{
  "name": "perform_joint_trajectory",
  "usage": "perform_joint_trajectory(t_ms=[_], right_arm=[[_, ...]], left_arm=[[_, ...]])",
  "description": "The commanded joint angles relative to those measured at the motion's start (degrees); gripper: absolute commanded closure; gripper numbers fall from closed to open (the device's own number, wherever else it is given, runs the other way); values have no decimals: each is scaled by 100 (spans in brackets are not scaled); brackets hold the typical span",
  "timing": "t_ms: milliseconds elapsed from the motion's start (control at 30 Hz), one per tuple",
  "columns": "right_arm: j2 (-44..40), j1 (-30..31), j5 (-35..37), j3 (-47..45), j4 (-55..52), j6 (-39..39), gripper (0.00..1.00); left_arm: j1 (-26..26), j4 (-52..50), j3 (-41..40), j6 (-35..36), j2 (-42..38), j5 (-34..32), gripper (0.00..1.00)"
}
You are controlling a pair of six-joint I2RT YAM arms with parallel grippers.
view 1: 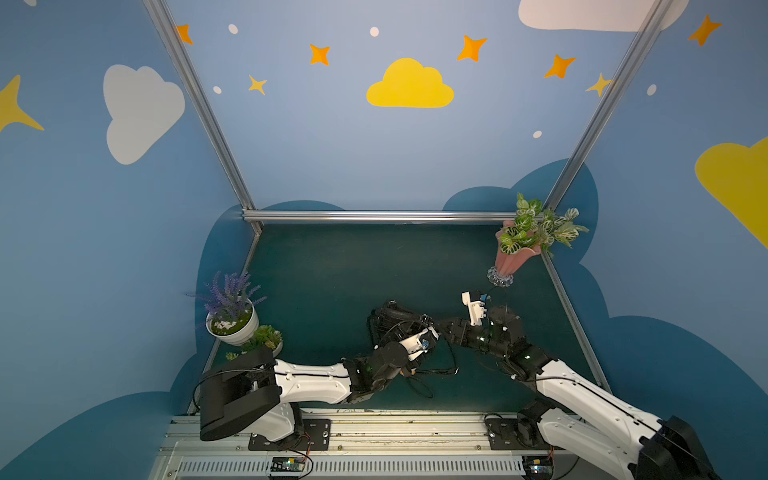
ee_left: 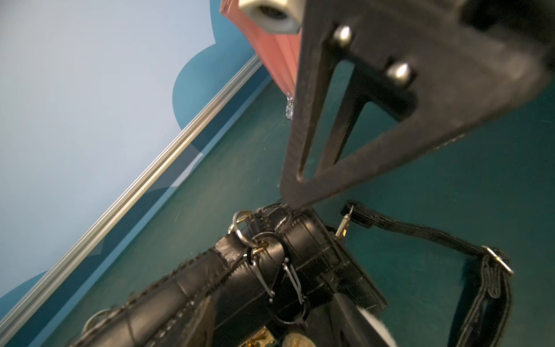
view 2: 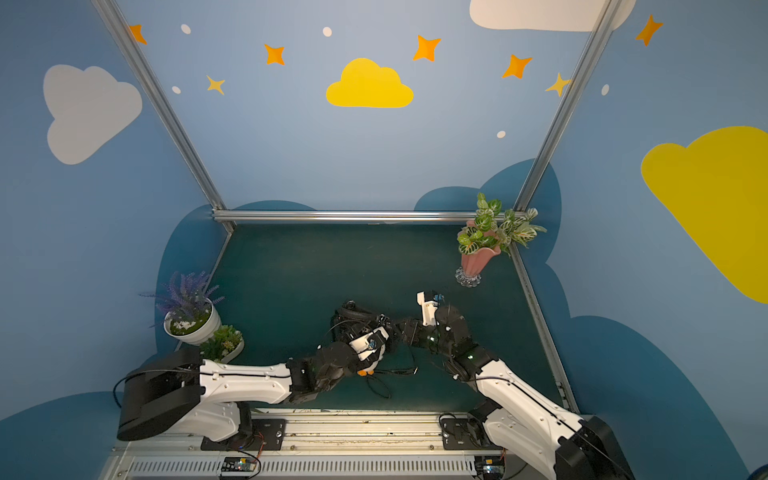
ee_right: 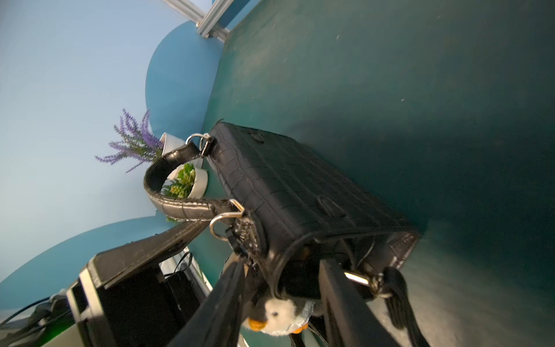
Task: Remove the decoration from the bag
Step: Remove the decoration item from the bag.
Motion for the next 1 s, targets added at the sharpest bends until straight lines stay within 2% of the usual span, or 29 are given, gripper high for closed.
perform_joint_trajectory(t_ms=[0, 133, 367, 500, 667, 800, 967], right_arm=[[256, 38, -430, 24, 844, 408, 58], [552, 57, -411, -11, 963, 629, 67], [722, 57, -454, -52, 1109, 672, 84], [686, 57, -411, -52, 1064, 673, 85], [579, 57, -316, -63, 952, 690, 85], [513, 57, -256, -61, 933, 709, 85], [472, 57, -241, -66, 938, 722, 85]], left_arm=[[41, -103, 85, -162, 59, 289, 33], [51, -91, 115, -204, 129, 364, 33], [69, 315, 146, 15, 455, 289, 38], [71, 341, 262, -119, 639, 100, 43], [24, 310, 322, -509, 719, -608, 50], [4, 80, 416, -915, 731, -584, 52], [-26, 108, 442, -957, 890, -801, 56]])
